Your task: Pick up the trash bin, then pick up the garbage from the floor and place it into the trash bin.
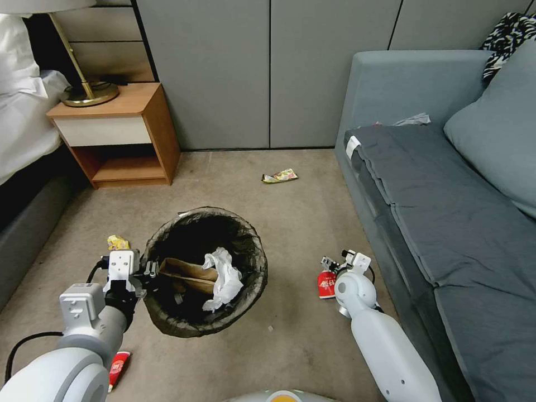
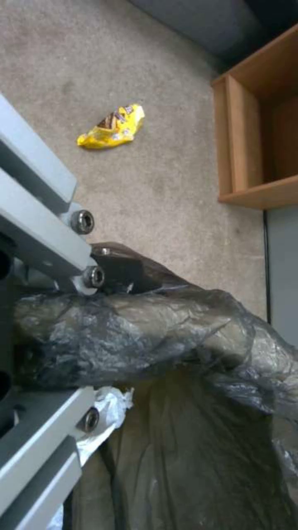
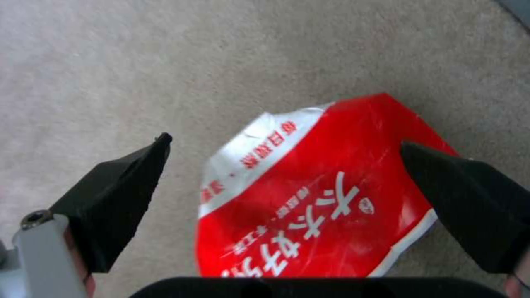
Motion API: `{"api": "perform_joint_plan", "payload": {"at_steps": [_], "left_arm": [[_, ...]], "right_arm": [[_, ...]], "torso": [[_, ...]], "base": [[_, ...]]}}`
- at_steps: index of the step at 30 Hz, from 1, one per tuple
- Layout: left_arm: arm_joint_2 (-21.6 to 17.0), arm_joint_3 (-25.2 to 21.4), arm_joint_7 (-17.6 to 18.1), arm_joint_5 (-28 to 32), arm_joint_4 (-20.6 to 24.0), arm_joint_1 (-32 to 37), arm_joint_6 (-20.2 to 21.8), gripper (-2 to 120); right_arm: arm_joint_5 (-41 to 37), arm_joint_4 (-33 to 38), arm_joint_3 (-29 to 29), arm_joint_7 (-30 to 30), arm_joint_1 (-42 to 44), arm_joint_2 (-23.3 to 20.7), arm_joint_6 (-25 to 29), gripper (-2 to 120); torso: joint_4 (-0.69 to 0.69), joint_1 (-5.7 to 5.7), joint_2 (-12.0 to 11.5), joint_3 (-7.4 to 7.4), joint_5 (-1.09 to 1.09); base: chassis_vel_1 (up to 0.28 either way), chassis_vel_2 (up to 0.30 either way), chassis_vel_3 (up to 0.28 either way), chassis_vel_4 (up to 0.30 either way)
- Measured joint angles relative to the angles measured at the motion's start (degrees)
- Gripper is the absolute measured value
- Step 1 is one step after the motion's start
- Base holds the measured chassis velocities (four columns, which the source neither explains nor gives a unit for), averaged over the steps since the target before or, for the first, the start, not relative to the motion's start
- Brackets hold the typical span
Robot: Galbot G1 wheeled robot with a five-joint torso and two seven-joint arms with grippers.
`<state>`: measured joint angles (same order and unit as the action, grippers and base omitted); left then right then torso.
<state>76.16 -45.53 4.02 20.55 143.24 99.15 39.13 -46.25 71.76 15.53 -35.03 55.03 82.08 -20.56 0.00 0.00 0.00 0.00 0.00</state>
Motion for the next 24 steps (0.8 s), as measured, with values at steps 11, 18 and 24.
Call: {"api": "perform_joint_plan", "payload": {"at_steps": [11,18,24], "left_arm": [[-0.19,-0.04,-0.02,-0.01,0.0,0.29,-0.01,1],[-0.23,0.26,-0.06,-0.06,0.0,0.22,-0.01,1],[-0.29,0.13,-0.08,-0.07,0.0,0.09,-0.03,1]], "right_arm": [[1.45,-5.89,0.49,0.88,-1.86,1.33,1.13,100],[1.82,-8.21,0.67,1.51,-2.85,2.11,1.51,100],[2.05,-9.17,0.78,2.07,-3.06,2.68,2.05,91]], "torso": [[0.0,0.0,0.0,0.0,0.0],[0.0,0.0,0.0,0.0,0.0],[0.0,0.0,0.0,0.0,0.0]], "base": [[0.0,0.0,0.0,0.0],[0.0,0.0,0.0,0.0],[0.0,0.0,0.0,0.0]]}}
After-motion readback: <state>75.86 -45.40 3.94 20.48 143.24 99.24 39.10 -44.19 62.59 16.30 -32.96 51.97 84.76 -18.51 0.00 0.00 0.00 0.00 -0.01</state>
